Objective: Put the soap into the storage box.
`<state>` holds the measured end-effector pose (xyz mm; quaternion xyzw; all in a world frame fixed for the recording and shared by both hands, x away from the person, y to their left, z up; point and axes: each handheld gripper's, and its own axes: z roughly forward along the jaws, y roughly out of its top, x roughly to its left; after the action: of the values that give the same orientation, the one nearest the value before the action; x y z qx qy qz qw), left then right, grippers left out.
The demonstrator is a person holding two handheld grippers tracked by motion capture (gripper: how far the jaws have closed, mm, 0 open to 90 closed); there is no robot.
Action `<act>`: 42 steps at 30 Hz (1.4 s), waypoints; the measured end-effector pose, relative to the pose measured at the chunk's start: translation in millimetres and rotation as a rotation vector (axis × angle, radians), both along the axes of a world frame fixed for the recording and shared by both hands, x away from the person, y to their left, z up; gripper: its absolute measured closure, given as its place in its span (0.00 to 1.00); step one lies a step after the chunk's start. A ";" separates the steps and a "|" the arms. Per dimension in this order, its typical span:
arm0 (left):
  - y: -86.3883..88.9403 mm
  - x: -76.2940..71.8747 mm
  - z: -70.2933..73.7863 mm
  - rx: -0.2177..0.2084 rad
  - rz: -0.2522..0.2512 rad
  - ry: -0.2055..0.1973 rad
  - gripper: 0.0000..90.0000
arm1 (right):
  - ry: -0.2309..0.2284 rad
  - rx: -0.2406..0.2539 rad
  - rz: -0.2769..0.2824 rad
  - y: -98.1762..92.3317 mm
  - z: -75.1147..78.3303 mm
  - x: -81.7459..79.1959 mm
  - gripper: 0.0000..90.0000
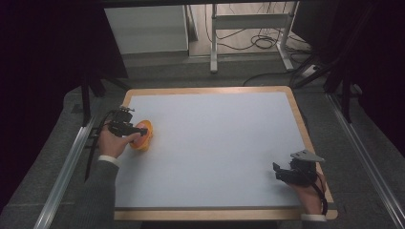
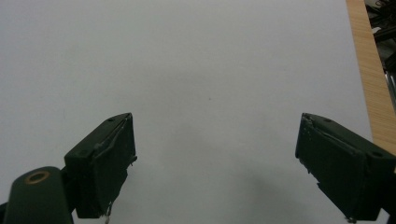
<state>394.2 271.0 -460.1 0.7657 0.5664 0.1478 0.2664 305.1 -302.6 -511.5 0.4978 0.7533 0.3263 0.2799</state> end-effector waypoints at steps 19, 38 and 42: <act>-30.3 -69.2 10.0 -0.009 -0.187 -0.149 0.33 | -0.006 -0.009 0.008 4.4 1.7 -0.1 0.13; -59.4 -104.0 -57.7 -0.078 -0.277 -0.120 0.31 | -0.005 -0.018 0.012 6.8 0.5 0.2 0.13; -60.4 -105.1 -61.0 -0.040 -0.275 -0.108 0.30 | -0.002 -0.017 0.014 7.4 -0.4 0.7 0.13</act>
<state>289.1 210.6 -521.0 0.8217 0.4437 0.1394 0.3296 305.8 -295.2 -511.9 0.4898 0.7593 0.3223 0.2824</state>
